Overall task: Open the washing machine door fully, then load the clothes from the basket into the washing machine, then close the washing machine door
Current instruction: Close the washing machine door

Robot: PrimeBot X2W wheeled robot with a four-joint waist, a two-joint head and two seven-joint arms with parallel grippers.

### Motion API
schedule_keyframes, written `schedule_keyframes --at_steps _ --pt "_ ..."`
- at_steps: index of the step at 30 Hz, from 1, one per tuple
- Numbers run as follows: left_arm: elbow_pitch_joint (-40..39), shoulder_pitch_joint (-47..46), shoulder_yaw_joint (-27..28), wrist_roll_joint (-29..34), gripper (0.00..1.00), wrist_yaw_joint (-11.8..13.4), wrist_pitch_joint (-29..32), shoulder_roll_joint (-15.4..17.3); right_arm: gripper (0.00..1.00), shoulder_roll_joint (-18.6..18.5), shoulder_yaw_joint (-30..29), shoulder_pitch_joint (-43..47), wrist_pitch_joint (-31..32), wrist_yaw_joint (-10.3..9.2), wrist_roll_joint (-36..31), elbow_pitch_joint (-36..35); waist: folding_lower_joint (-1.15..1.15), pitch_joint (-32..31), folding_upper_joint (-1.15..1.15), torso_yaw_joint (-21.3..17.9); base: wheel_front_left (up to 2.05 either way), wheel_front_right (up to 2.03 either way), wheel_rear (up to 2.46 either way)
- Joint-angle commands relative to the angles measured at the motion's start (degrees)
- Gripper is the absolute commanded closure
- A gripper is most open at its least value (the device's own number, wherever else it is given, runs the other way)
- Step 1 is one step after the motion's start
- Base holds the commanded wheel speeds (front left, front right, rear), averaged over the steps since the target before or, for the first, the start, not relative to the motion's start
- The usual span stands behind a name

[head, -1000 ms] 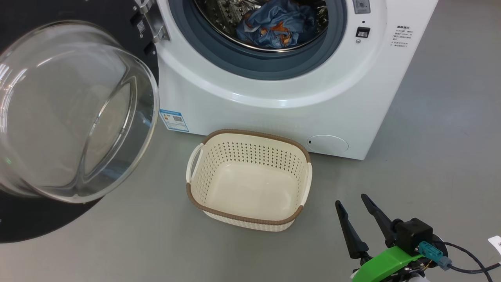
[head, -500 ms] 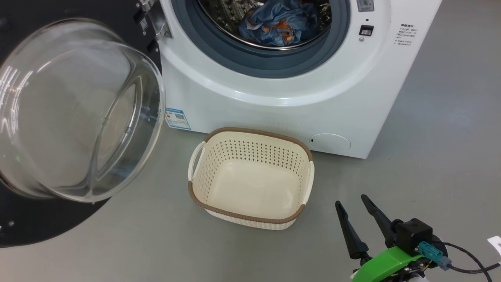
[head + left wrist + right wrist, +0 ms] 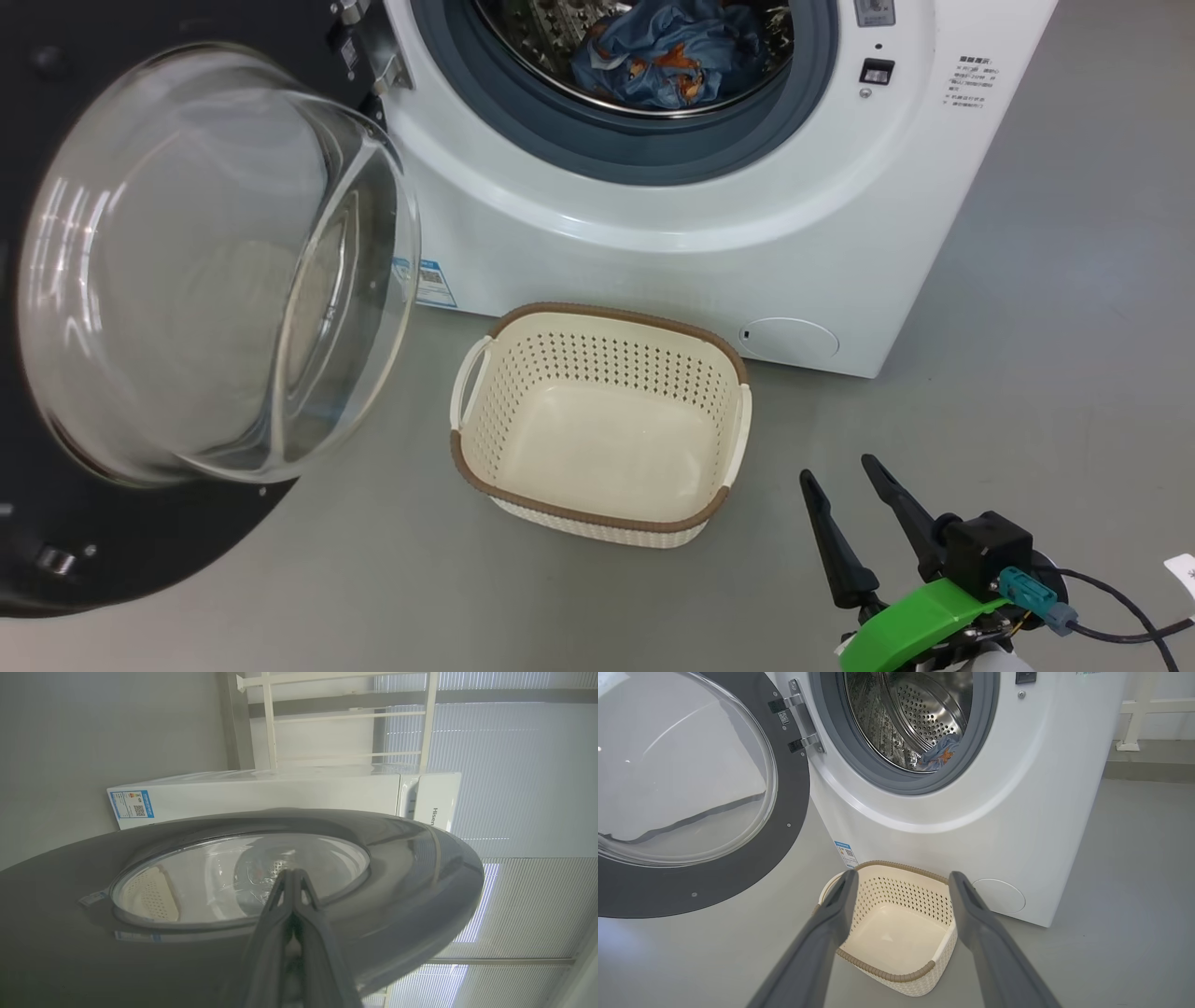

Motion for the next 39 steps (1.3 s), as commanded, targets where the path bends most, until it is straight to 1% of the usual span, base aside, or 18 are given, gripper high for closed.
schedule_keyframes --at_steps 1,9,15,18,19,24,28,34,39 --pt "-2.1 0.7 1.1 -0.9 1.00 -0.2 2.3 2.2 0.00 0.2 1.4 -1.0 -0.3 0.09 0.7 -1.0 0.00 -0.1 0.00 0.0 0.00 0.00 0.00" --pt "-6.4 4.3 0.6 -4.7 1.00 -0.1 13.1 -1.0 0.00 0.2 1.7 -0.3 -0.3 0.09 1.4 -0.7 0.00 -1.3 0.00 0.2 0.00 0.00 0.00" --pt "-11.4 7.1 -1.2 -7.0 1.00 1.3 19.9 -3.0 0.00 0.2 2.0 0.0 -0.3 0.09 1.9 -0.6 0.00 -1.5 0.00 0.0 0.00 0.00 0.00" --pt "-15.1 8.1 -1.6 -8.7 1.00 2.3 22.1 -5.0 0.00 0.2 2.1 0.0 -0.3 0.09 2.1 -0.5 0.00 -1.5 0.00 -0.1 0.00 0.00 0.00" --pt "-15.1 8.1 -1.6 -8.7 1.00 2.3 22.1 -5.0 0.00 0.2 2.1 0.0 -0.3 0.09 2.1 -0.5 0.00 -1.5 0.00 -0.1 0.00 0.00 0.00" --pt "-21.3 10.7 -3.1 -9.4 1.00 4.1 24.0 -7.8 0.00 0.2 2.6 -0.3 -0.3 0.09 2.5 -0.4 0.00 -1.3 0.00 -1.2 0.00 0.00 0.00" --pt "-27.3 12.8 -4.2 -9.7 1.00 5.4 23.9 -11.1 0.00 0.2 2.5 -0.5 -0.3 0.09 2.5 -0.6 0.00 -1.1 0.00 -2.6 0.00 0.00 0.00" --pt "-32.9 15.0 -6.3 -9.4 1.00 5.7 23.8 -15.2 0.00 0.2 2.4 -0.1 -0.3 0.09 2.7 -1.0 0.00 -0.7 0.00 -5.4 0.00 0.00 0.00" --pt "-35.4 15.6 -7.9 -8.5 1.00 5.5 23.1 -17.6 0.00 0.2 2.3 -0.1 -0.3 0.09 2.5 -1.6 0.00 0.0 0.00 -8.0 0.00 0.00 0.00"
